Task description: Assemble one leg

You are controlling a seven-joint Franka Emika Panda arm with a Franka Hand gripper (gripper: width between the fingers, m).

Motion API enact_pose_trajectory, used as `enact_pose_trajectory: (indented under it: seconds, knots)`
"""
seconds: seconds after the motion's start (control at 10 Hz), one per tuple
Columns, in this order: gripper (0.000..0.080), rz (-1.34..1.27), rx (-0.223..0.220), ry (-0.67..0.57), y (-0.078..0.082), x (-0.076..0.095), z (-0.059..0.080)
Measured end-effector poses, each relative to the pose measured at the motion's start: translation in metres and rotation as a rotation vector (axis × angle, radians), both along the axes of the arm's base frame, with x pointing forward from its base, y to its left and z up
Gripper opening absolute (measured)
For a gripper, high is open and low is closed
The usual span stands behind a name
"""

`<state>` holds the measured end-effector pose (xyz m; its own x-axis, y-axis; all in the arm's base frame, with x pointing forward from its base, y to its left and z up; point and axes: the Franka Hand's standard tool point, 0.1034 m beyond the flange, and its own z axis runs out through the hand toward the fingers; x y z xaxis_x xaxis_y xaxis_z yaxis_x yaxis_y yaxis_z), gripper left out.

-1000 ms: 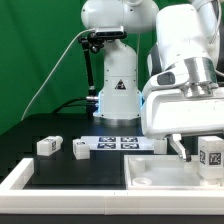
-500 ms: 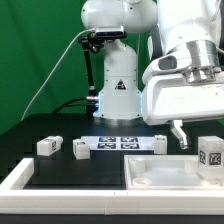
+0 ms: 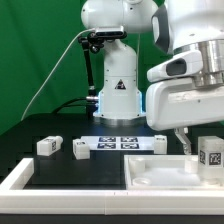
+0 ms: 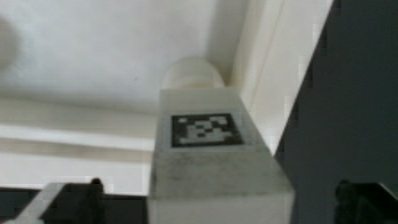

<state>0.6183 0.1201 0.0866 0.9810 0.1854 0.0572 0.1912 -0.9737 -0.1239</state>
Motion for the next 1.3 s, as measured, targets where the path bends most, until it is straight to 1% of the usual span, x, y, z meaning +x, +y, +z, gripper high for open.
enact_pose_trajectory:
  seconds: [0.1,0.2,0.3,0.4,0.6,0.7,1.0,1.1,1.3]
  knots:
    - [0.0649,0.001,0.001,0.027,-0.0018,0.006,0.0007]
    - [0.0649,-0.002,0.001,-0.003,-0.0039,0.0104,-0.0005]
    - [0.0649,-0.005,0.0,-0.013,-0.0048,0.0089,-0.0036]
    - [0.0649,-0.005,0.0,-0.012,-0.0047,0.0089,-0.0036]
    - [0.0375,-0.005,0.0,-0.012,-0.0048,0.0088,-0.0039]
    - [0.0289,-0.005,0.0,-0.012,-0.0048,0.0088,-0.004]
    - [0.0289,-0.034,0.001,-0.009,-0.0047,0.0089,-0.0042]
    - [0.0289,-0.126,0.005,-0.011,-0.0047,0.0114,-0.0047]
    - [0.0289,-0.424,0.014,0.008,-0.01,0.0145,-0.0064]
